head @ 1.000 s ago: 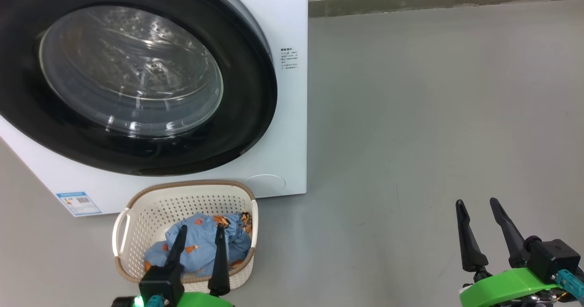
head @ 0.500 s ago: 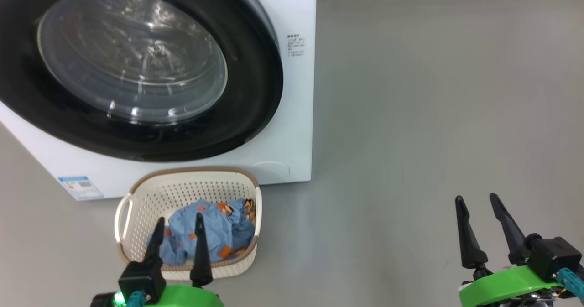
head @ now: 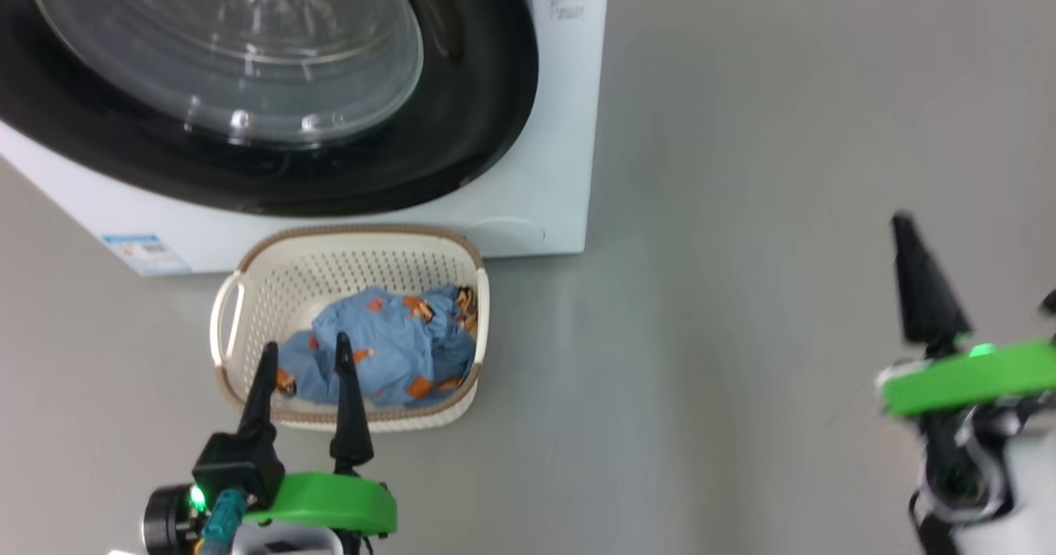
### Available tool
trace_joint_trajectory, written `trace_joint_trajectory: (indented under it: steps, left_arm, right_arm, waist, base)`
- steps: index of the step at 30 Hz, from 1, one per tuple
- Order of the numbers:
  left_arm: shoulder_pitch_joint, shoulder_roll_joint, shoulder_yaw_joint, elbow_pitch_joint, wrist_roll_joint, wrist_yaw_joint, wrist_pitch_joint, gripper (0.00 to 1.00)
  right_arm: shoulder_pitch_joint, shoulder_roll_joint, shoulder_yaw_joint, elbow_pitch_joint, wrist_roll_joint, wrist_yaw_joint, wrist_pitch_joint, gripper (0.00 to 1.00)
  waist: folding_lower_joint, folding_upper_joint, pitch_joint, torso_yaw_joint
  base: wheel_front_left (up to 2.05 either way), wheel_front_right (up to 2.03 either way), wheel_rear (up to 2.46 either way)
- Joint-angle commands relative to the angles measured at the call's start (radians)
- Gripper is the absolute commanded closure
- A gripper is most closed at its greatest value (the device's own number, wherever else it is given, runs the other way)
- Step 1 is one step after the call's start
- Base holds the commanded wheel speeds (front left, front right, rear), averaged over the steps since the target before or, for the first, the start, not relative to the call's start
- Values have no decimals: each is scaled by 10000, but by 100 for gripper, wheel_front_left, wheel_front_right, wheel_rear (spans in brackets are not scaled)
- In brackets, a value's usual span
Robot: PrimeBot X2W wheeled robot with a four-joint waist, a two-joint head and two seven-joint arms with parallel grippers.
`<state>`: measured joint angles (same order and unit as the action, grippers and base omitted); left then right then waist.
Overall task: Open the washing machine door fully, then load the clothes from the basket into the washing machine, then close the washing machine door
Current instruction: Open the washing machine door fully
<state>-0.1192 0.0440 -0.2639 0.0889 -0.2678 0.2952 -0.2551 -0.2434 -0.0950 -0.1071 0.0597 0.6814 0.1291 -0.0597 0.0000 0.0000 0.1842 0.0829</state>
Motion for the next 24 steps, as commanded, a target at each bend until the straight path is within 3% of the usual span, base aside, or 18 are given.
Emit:
trace_joint_trajectory:
  steps: [1, 4, 10, 24]
  left_arm:
    - [-450, 62, 242, -329, 48, 105, -67, 0]
    - [-619, 62, 33, -423, -37, 229, -67, 0]
    - [-866, 62, -384, -531, -196, 442, -67, 0]
    - [-1580, 62, -1280, -838, -533, 994, -67, 0]
  right_arm:
    - [-705, -196, 47, -288, 828, 16, 455, 100]
    - [-1548, -454, -337, -213, 2124, 16, 1352, 100]
    - [-2931, -811, -824, 65, 3443, 16, 2720, 100]
    - [-6312, -1259, -670, 1260, 4358, 16, 5724, 100]
  waist:
    - [0, 0, 670, 381]
    - [0, 0, 1026, 586]
    - [0, 0, 1596, 907]
    - [0, 0, 2918, 1592]
  base:
    - [0, 0, 0]
    - [0, 0, 0]
    - [0, 0, 0]
    - [0, 0, 0]
